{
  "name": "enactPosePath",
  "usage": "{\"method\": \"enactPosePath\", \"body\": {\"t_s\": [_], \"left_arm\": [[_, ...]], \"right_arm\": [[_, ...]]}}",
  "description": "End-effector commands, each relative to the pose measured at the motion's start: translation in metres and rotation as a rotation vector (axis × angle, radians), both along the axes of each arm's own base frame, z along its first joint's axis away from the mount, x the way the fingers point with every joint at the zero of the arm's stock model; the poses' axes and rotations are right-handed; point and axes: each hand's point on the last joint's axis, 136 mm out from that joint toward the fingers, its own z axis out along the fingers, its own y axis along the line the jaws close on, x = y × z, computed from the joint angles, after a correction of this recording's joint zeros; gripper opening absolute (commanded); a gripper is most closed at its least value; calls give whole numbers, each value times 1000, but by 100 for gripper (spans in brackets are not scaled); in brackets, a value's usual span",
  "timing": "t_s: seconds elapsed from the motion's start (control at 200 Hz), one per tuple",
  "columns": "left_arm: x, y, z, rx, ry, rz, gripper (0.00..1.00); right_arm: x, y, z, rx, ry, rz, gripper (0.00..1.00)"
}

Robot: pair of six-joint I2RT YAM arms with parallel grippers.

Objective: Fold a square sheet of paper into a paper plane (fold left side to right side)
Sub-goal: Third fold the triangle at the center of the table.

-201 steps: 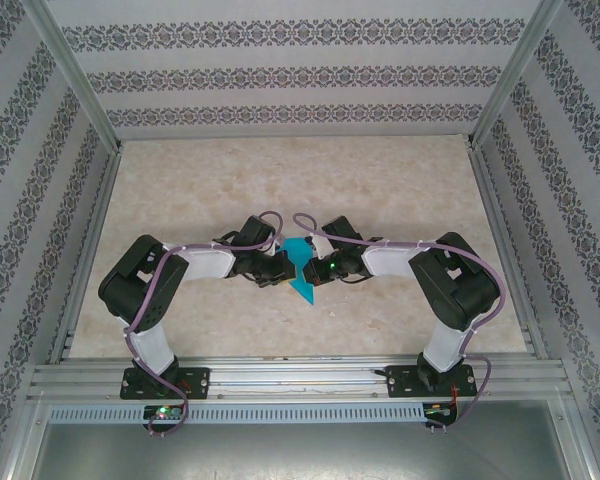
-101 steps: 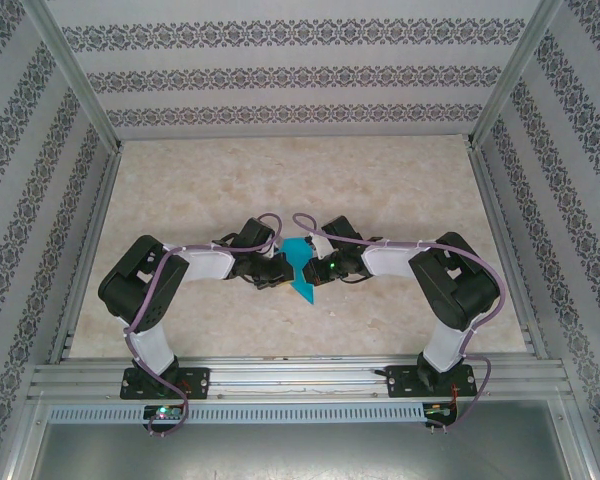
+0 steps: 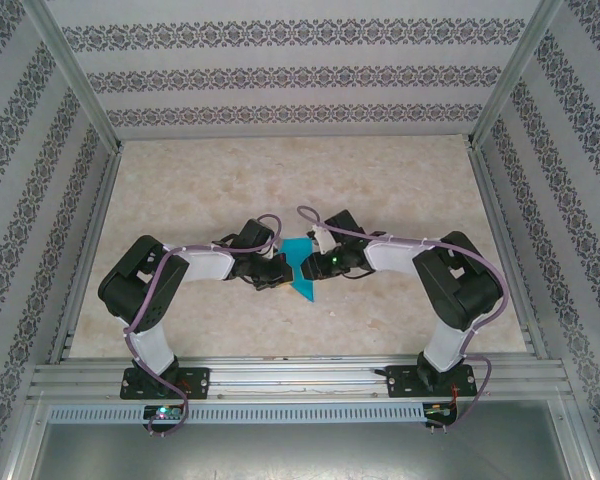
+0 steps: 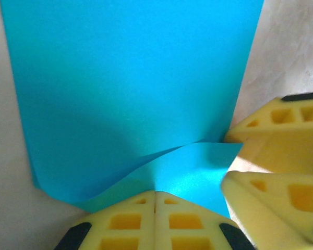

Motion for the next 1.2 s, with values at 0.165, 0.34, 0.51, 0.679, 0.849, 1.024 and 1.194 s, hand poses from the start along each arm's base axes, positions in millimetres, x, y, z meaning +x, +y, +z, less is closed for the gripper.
{"method": "enactPosePath", "body": {"t_s": [0.165, 0.34, 0.51, 0.679, 0.849, 1.024, 1.194], "left_arm": [[-20, 20, -36, 117, 95, 30, 4], [-19, 20, -35, 114, 91, 32, 4], [-19, 19, -35, 112, 90, 35, 4], [-18, 20, -34, 112, 88, 37, 4], [-17, 19, -34, 109, 87, 34, 4], [-18, 18, -35, 109, 90, 33, 4], [-17, 18, -35, 110, 91, 34, 4]], "right_arm": [[-8, -18, 42, 91, 6, -61, 44], [-47, -11, 51, 213, 138, -43, 19], [-73, 15, 49, 314, 266, 1, 2], [-70, 22, 36, 300, 295, -14, 2], [-67, 22, 26, 282, 313, -26, 4], [-64, 20, 20, 258, 319, -46, 5], [-64, 16, 9, 228, 339, -69, 5]]}}
